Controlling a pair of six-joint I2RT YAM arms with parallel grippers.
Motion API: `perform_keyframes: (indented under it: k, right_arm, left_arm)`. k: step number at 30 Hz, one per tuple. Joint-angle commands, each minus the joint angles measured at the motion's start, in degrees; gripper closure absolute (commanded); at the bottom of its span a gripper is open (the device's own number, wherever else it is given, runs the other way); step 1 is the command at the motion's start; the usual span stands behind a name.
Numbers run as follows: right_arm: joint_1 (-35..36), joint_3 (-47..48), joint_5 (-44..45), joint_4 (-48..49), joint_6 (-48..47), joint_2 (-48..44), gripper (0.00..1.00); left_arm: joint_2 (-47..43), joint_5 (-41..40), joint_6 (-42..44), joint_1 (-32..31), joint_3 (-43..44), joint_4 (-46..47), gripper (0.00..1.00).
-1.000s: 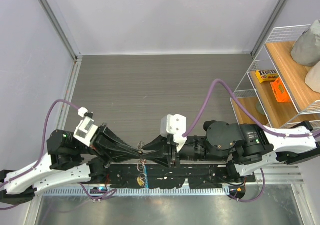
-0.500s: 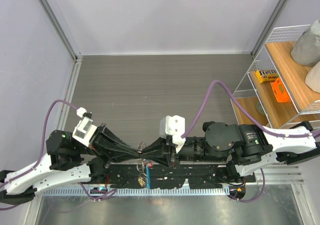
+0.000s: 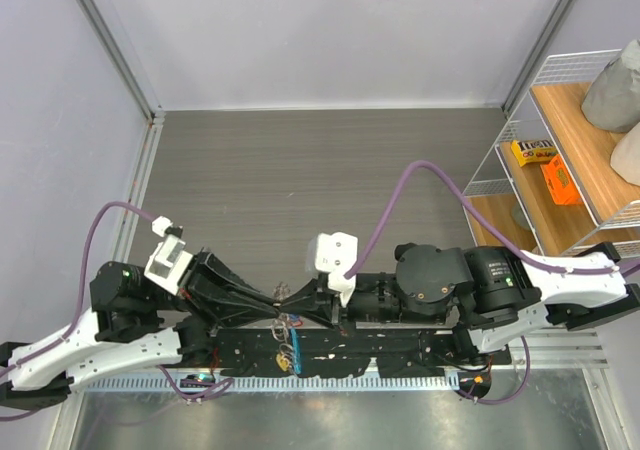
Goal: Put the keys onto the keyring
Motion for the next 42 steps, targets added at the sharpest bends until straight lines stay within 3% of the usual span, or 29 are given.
perform_keyframes:
  k: [1,10,17,23,42]
  right_arm:
    - [0.08,6.38,2.59,-9.89,-1.23,2.44,0.95]
    - [-0.19,18.67,5.93,-29.4,-0.79,8.68,0.95]
    - [-0.8,27.2,4.79,-44.43,1.49,16.33,0.94]
    - [-2.12,29.94,4.17,-51.21,3.16,20.03,0.94]
    - [-10.11,14.56,11.46,-54.21,3.51,15.81,0.95]
  left_arm:
    - [-2.62,-6.06,2.83,-0.02,3.05,-7.77,0.78]
    - [-8.51,-14.51,5.03,-0.02,0.95,-17.28,0.59]
    - [-9.48,-15.75,5.38,0.06,-0.11,-18.69,0.57]
    - [-9.48,-15.66,5.56,-0.02,-0.72,-18.87,0.57]
    - [-8.87,-15.92,6.7,0.06,-0.02,-20.8,0.57]
